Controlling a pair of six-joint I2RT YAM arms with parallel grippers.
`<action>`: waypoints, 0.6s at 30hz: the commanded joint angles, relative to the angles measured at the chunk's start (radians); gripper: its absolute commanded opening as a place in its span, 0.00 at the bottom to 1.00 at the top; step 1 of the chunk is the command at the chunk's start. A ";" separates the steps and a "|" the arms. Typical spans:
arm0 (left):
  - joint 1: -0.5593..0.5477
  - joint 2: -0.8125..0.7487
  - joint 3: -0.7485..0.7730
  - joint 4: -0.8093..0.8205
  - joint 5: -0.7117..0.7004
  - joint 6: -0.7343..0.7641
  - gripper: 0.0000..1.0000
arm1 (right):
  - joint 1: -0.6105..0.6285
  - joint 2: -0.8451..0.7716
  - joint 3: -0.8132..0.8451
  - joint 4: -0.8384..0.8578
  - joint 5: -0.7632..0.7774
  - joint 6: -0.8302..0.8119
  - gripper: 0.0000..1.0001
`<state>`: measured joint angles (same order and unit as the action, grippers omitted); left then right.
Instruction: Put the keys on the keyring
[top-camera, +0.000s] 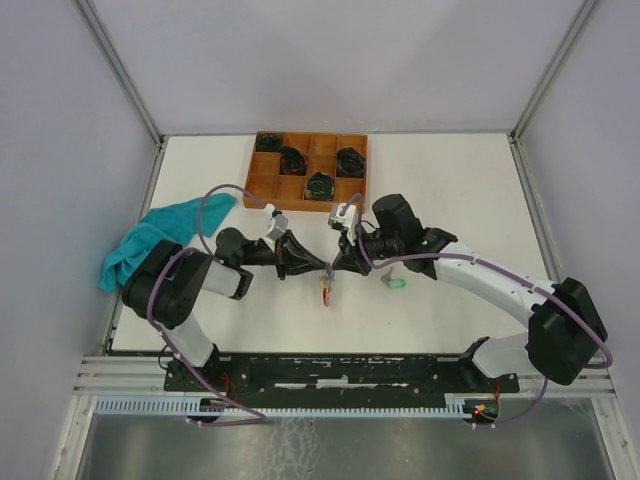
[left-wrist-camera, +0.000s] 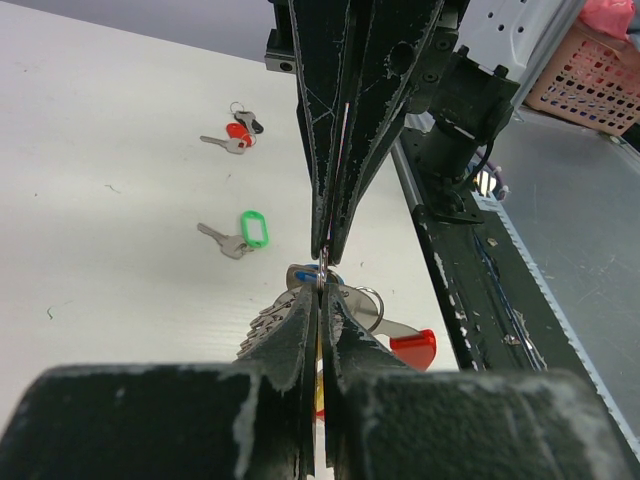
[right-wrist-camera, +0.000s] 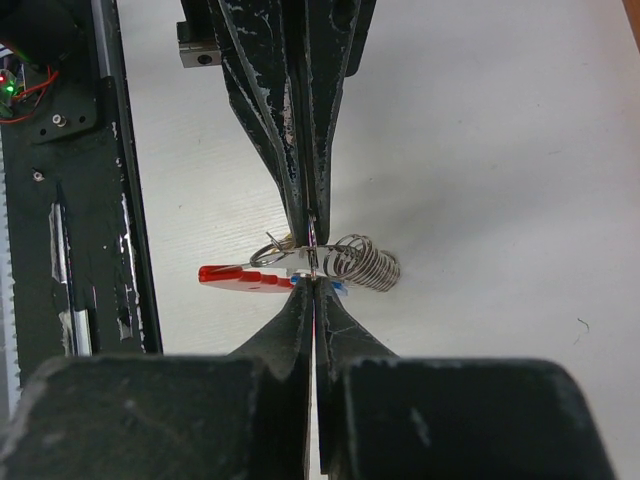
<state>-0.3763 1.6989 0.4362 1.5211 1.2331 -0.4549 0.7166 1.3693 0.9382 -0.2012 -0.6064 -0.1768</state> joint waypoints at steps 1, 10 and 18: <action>0.004 -0.025 -0.003 0.204 0.011 -0.021 0.03 | -0.005 -0.001 0.011 0.033 -0.036 0.010 0.01; -0.003 -0.027 -0.001 0.205 0.028 -0.020 0.03 | -0.006 -0.006 0.037 0.047 -0.058 0.041 0.01; -0.014 -0.019 0.008 0.205 0.044 -0.027 0.03 | -0.005 -0.005 0.061 0.032 -0.058 0.040 0.01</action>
<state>-0.3820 1.6985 0.4355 1.5215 1.2438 -0.4549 0.7124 1.3701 0.9398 -0.2043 -0.6296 -0.1452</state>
